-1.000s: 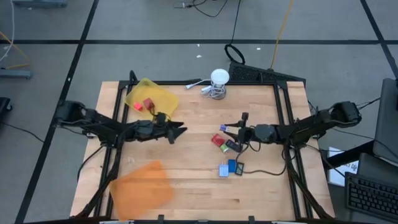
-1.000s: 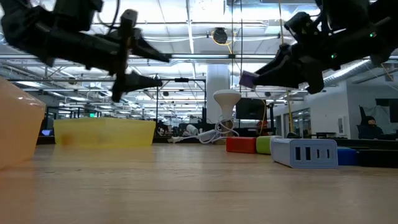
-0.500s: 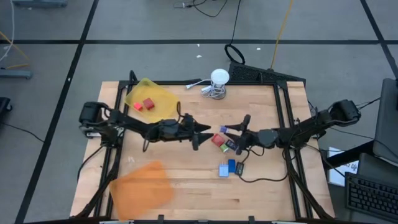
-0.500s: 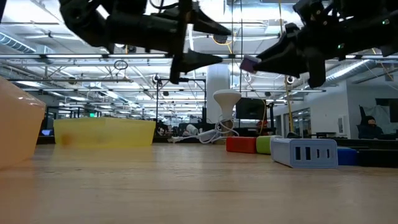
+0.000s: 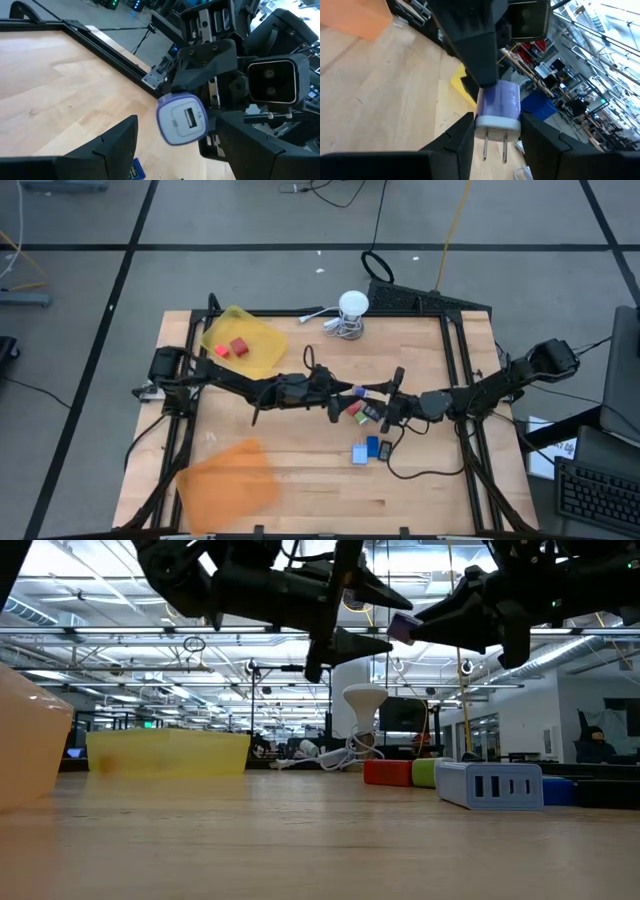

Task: Pick & Place Office items
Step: Put the violet charger adapter into the yellow bin

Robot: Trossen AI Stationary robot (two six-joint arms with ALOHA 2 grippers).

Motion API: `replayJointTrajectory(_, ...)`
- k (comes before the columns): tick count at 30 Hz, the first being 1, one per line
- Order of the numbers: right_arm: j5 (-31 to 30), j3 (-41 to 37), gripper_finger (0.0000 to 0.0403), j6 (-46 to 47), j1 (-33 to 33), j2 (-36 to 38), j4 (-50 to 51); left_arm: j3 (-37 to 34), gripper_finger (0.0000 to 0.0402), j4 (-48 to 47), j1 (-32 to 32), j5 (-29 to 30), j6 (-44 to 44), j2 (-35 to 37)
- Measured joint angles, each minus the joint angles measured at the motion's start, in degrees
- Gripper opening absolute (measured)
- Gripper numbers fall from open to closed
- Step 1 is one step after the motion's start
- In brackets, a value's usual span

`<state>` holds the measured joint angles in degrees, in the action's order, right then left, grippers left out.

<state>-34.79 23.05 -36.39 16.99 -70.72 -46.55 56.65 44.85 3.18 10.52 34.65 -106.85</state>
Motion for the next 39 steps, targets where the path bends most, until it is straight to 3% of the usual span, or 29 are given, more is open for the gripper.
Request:
replayJointTrajectory(12, 0.2, 0.0, 0.013, 1.2, 0.0, 0.0, 2.2, 2.8, 0.0266, -0.1, -0.8, -1.9, 1.5, -2.6)
replayJointTrajectory(24, 0.3, 0.0, 0.013, 1.1, 0.0, 0.0, 2.3, 2.8, 0.0148, -0.8, -0.8, -3.9, 2.0, -2.6)
replayJointTrajectory(30, 0.4, 0.0, 0.0131, 1.5, 0.0, 0.0, 2.3, 2.8, 0.0147, -1.0, -0.9, -4.0, 1.4, -2.6)
replayJointTrajectory(34, 0.3, 0.0, 0.0155, 9.1, 0.0, 0.0, 2.1, 2.8, 0.0156, -1.1, -1.0, -4.0, -3.5, -2.4)
replayJointTrajectory(39, 0.3, 0.0, 0.0201, 17.2, -0.9, 0.0, 2.3, 2.8, 0.0135, -1.3, -1.1, -2.9, -6.9, -1.9)
